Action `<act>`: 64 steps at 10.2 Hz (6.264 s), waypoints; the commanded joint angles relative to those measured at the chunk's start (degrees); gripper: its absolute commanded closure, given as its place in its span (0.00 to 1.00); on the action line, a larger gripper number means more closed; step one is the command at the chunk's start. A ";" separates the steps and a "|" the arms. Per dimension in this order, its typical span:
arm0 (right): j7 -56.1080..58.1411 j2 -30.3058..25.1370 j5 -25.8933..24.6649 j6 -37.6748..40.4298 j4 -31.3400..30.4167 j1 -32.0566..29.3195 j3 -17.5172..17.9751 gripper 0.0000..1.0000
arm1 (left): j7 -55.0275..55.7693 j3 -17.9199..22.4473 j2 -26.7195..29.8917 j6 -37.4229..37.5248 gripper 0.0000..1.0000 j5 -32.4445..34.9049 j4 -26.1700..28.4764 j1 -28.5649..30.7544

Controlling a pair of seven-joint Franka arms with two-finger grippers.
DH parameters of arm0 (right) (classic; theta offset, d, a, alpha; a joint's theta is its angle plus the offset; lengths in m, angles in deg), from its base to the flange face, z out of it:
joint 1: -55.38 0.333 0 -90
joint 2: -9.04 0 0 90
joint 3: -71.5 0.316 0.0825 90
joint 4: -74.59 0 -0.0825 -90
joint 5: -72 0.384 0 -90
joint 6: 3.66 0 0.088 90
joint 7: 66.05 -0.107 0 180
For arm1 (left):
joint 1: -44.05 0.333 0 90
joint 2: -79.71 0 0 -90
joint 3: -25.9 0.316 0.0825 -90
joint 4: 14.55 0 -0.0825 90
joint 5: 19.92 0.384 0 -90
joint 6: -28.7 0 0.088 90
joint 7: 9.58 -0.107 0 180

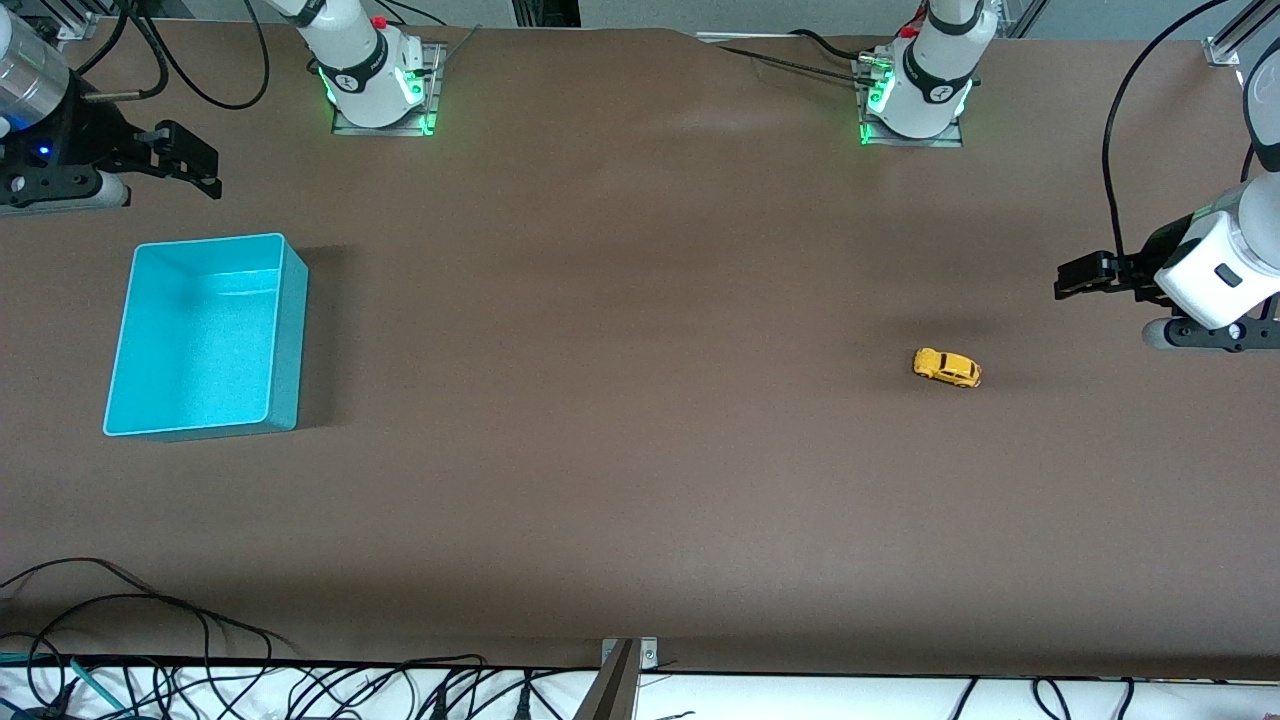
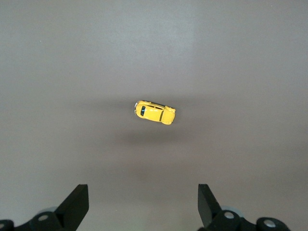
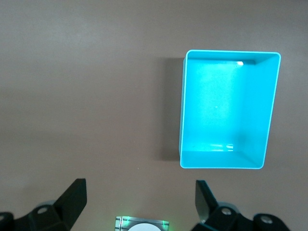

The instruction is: Wind up and store yellow beetle car

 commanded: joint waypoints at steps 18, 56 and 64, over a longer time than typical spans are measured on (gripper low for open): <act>2.45 1.37 -0.21 2.90 1.80 1.01 -0.14 0.00 | 51.63 -0.01 -6.31 -19.00 0.00 -3.93 19.68 3.34; 2.72 1.72 -0.12 2.99 1.45 0.74 -0.50 0.00 | 102.48 -16.36 -20.74 -51.36 1.00 -7.09 25.76 -0.27; 3.07 1.72 -0.12 3.08 1.36 0.74 -0.50 0.00 | 97.40 -15.04 -22.50 -50.40 1.00 3.28 26.81 8.95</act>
